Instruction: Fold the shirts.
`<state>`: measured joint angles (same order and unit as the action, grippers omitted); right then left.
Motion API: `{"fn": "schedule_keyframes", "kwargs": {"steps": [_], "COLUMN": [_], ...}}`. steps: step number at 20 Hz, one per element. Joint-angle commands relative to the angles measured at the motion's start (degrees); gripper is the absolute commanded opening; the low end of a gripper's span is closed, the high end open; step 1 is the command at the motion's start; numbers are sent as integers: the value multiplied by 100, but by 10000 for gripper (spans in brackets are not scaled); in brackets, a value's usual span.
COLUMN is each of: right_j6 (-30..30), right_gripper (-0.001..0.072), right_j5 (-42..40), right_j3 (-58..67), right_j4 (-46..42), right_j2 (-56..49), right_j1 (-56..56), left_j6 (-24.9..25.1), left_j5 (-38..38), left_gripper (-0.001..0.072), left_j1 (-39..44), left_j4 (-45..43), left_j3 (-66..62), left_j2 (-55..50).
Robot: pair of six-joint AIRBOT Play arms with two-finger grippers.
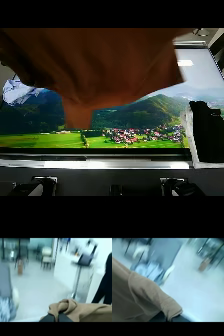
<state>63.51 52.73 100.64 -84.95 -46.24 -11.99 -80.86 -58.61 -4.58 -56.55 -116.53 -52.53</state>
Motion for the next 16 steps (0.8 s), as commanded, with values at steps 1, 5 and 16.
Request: {"fn": "schedule_keyframes", "kwargs": {"steps": [1, 5, 16], "right_j6": [492, 627, 686], "right_gripper": [44, 44, 45], "right_j5": [262, 1047, 2680], "right_j3": [529, 529, -481], "right_j4": [-275, -468, -870], "right_j2": [643, 562, -2721], "right_j1": [0, 0, 0], "left_j6": [-168, -168, 118], "left_j5": [369, 356, 168], "left_gripper": [23, 24, 26], "left_j1": [-70, -70, -68], "left_j4": [280, -72, -610], "left_j3": [-262, -236, 3145], "left_j2": [592, 634, -852]}}
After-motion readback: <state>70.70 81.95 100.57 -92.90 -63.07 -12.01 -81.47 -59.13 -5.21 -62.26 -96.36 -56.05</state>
